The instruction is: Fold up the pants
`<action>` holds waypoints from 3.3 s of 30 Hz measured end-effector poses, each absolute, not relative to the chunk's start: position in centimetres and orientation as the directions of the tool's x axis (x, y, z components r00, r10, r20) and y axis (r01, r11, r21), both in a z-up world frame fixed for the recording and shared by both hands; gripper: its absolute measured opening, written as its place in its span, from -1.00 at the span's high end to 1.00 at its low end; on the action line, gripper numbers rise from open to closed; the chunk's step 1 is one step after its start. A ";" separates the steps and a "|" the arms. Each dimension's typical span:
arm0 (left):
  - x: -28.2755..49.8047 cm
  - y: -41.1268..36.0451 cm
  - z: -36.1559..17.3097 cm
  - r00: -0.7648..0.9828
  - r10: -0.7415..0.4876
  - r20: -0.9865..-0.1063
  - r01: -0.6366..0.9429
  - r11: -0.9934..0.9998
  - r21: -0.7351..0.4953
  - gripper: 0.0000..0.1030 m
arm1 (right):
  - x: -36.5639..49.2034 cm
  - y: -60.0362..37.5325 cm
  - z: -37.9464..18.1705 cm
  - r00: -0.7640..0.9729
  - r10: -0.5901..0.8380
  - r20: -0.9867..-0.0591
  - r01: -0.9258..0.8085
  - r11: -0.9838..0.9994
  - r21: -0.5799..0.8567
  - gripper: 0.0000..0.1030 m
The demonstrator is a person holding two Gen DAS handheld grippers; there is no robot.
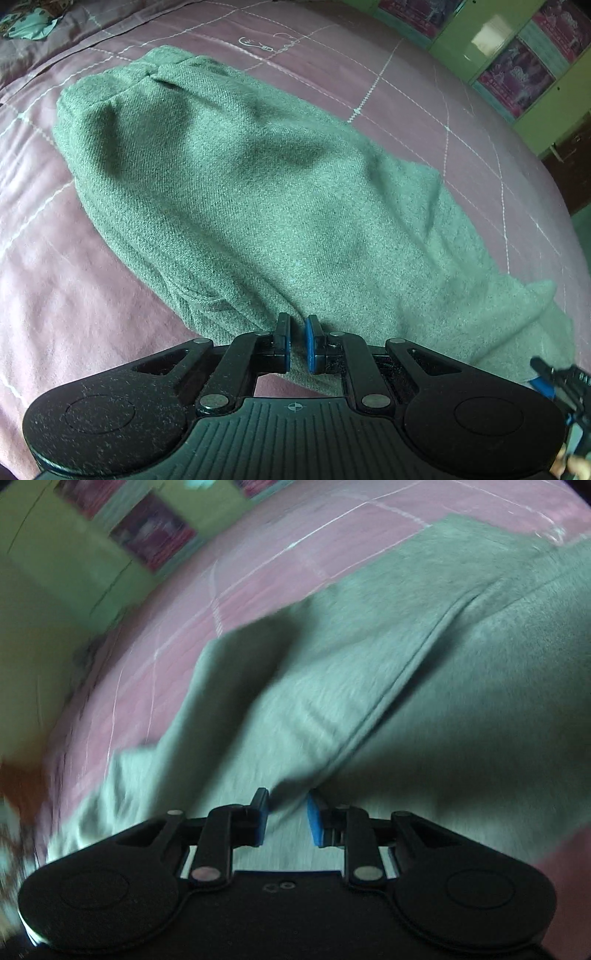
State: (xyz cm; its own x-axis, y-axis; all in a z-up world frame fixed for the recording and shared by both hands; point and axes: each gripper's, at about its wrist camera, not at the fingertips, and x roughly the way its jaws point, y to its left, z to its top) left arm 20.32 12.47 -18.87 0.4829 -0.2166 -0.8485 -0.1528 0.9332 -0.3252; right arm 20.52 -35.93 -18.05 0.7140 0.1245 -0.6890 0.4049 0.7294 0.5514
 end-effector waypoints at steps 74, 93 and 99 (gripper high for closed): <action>18.7 2.2 -19.1 0.488 -0.164 -0.857 0.072 0.986 -0.147 0.79 | 9.7 -50.0 -18.2 0.725 -0.180 -0.665 0.521 0.775 0.358 0.78; 18.2 1.5 -19.1 0.512 -0.125 -0.850 0.091 0.992 -0.091 0.79 | 9.9 -54.4 -15.6 0.704 -0.317 -0.636 0.570 0.787 0.238 0.76; 18.2 1.5 -19.0 0.510 -0.124 -0.851 0.093 0.992 -0.089 0.79 | 7.2 -55.5 -16.8 0.582 -0.473 -0.662 0.719 0.679 0.146 0.32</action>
